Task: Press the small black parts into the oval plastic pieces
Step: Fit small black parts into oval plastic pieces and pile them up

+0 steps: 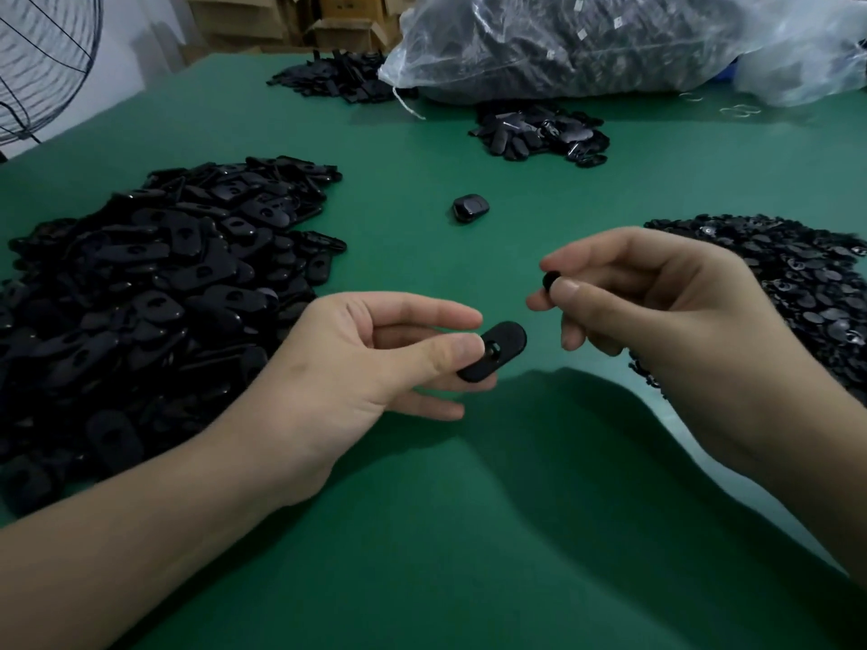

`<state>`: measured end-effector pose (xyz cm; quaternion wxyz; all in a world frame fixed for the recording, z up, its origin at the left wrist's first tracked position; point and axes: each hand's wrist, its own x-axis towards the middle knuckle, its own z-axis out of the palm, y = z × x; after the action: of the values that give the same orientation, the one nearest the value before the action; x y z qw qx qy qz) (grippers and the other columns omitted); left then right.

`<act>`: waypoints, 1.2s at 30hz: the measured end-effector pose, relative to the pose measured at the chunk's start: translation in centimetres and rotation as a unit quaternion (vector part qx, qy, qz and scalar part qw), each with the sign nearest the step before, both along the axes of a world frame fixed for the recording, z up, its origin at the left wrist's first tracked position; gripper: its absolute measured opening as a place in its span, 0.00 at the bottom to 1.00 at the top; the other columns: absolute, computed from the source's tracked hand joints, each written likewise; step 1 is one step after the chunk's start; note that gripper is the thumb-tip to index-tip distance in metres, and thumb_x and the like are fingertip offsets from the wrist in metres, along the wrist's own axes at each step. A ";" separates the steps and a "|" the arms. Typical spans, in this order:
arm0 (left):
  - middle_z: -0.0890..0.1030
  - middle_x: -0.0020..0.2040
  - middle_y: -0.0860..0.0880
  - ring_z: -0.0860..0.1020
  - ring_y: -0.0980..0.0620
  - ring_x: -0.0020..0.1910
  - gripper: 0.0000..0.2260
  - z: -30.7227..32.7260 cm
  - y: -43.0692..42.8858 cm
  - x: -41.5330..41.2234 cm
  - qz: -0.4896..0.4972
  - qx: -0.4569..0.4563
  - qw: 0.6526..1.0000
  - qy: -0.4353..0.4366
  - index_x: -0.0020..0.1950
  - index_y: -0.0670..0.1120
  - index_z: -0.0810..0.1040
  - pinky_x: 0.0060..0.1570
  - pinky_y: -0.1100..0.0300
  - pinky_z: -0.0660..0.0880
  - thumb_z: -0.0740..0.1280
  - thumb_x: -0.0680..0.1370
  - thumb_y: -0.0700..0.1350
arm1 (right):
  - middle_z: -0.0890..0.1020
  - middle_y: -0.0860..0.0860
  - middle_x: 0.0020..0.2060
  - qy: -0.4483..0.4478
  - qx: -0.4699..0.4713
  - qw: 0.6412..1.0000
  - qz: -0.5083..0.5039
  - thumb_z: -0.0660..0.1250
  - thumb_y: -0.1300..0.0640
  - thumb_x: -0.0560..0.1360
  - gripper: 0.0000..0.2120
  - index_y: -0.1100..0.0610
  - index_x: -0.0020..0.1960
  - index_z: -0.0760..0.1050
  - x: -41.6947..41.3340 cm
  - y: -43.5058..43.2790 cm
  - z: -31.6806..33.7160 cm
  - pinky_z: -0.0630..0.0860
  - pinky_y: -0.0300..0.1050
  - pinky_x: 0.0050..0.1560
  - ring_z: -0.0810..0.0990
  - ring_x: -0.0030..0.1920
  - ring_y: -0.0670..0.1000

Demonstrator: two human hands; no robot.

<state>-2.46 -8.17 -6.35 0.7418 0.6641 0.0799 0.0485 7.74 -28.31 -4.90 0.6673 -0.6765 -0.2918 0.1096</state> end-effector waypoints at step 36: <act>0.87 0.46 0.52 0.82 0.60 0.42 0.12 -0.9 0.0 0.1 0.026 0.126 0.985 -0.112 0.56 0.53 0.87 0.42 0.71 0.75 0.73 0.74 0.43 | 0.88 0.56 0.43 0.118 -0.025 0.991 0.051 0.71 0.55 0.70 0.09 0.58 0.48 0.84 -0.7 0.7 -0.6 0.74 0.34 0.31 0.85 0.35 0.49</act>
<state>-2.39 -8.16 -7.23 0.6551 0.7402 0.0066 0.1517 7.00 -27.57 -5.45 0.6735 -0.6592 -0.2429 0.2298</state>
